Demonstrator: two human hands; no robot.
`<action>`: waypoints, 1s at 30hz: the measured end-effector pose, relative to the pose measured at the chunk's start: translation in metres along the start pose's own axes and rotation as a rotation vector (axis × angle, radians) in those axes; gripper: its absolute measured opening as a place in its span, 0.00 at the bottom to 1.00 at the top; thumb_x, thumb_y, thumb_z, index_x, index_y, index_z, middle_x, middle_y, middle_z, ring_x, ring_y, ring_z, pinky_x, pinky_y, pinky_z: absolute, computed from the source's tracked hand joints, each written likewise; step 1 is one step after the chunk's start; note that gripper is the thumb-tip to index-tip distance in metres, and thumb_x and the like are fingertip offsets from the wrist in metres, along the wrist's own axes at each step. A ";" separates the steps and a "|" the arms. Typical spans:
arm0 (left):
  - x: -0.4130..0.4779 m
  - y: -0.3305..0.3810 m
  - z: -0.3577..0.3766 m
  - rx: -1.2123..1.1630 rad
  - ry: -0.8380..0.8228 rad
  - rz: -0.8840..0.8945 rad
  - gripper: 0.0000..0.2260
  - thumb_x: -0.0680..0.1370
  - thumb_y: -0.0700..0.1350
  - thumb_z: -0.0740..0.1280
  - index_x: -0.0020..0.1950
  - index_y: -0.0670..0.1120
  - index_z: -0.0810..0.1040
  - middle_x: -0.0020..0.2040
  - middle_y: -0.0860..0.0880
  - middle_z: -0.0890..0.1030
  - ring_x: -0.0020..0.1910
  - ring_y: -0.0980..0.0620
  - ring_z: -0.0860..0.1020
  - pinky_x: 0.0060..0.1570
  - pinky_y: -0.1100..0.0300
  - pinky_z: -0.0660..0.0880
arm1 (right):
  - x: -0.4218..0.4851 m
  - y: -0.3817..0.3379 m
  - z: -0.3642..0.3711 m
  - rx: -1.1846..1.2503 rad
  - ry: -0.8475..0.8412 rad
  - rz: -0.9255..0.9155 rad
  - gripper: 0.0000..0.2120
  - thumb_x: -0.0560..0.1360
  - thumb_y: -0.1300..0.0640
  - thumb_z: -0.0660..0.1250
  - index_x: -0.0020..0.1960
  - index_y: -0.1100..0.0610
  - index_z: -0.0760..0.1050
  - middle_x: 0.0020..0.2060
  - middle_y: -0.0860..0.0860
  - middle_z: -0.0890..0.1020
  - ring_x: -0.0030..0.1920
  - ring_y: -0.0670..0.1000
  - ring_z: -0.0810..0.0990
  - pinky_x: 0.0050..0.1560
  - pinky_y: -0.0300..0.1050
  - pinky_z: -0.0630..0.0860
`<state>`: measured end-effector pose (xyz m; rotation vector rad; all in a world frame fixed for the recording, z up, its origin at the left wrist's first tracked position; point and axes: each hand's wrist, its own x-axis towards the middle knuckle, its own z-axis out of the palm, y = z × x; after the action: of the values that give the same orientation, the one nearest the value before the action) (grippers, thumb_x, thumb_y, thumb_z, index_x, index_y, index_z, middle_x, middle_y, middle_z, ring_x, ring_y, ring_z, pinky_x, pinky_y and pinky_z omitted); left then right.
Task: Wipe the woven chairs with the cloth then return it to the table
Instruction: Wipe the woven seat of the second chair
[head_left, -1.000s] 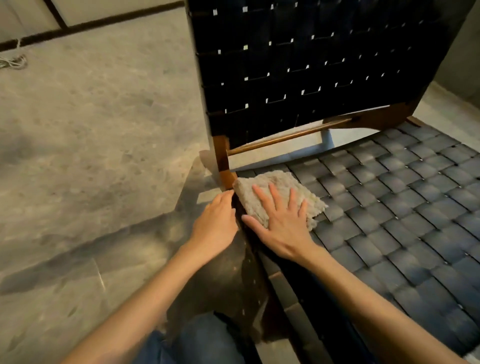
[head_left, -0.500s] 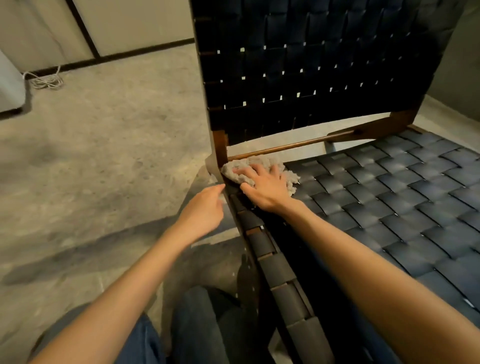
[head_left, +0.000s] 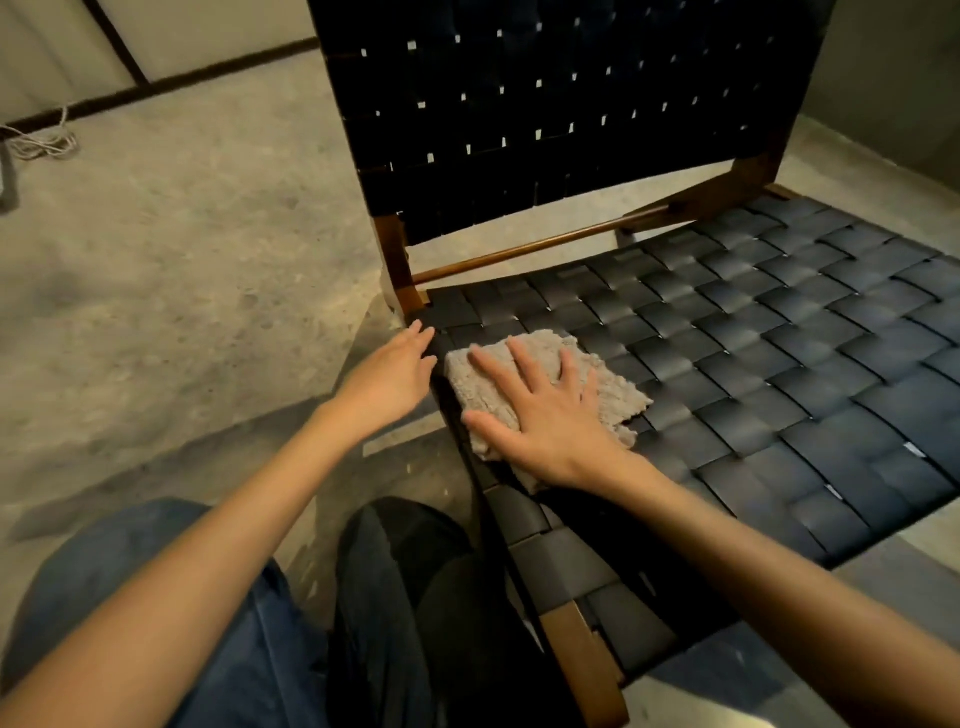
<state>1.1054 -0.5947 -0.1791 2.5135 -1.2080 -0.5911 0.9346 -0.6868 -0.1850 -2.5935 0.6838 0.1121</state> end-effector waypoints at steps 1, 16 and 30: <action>0.000 -0.004 0.000 0.000 -0.006 -0.003 0.22 0.83 0.47 0.54 0.77 0.46 0.56 0.78 0.49 0.53 0.76 0.51 0.56 0.73 0.56 0.54 | 0.010 -0.001 0.005 0.013 0.013 0.036 0.32 0.70 0.27 0.44 0.72 0.29 0.41 0.77 0.45 0.46 0.74 0.66 0.36 0.68 0.70 0.36; -0.016 -0.021 0.001 -0.001 -0.057 0.076 0.23 0.82 0.41 0.55 0.77 0.45 0.54 0.77 0.49 0.55 0.76 0.51 0.55 0.72 0.60 0.52 | 0.097 -0.014 -0.004 -0.026 0.066 -0.041 0.27 0.75 0.40 0.50 0.74 0.39 0.58 0.74 0.49 0.62 0.70 0.63 0.56 0.67 0.61 0.58; -0.018 0.047 0.015 -0.010 0.120 0.076 0.19 0.82 0.45 0.58 0.73 0.44 0.66 0.73 0.45 0.66 0.73 0.47 0.63 0.71 0.53 0.60 | -0.108 0.007 -0.024 -0.127 0.029 -0.175 0.26 0.72 0.38 0.49 0.71 0.31 0.56 0.72 0.43 0.62 0.65 0.57 0.58 0.54 0.54 0.64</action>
<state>1.0563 -0.6104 -0.1678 2.4437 -1.2468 -0.4205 0.8363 -0.6542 -0.1459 -2.7684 0.4701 0.0649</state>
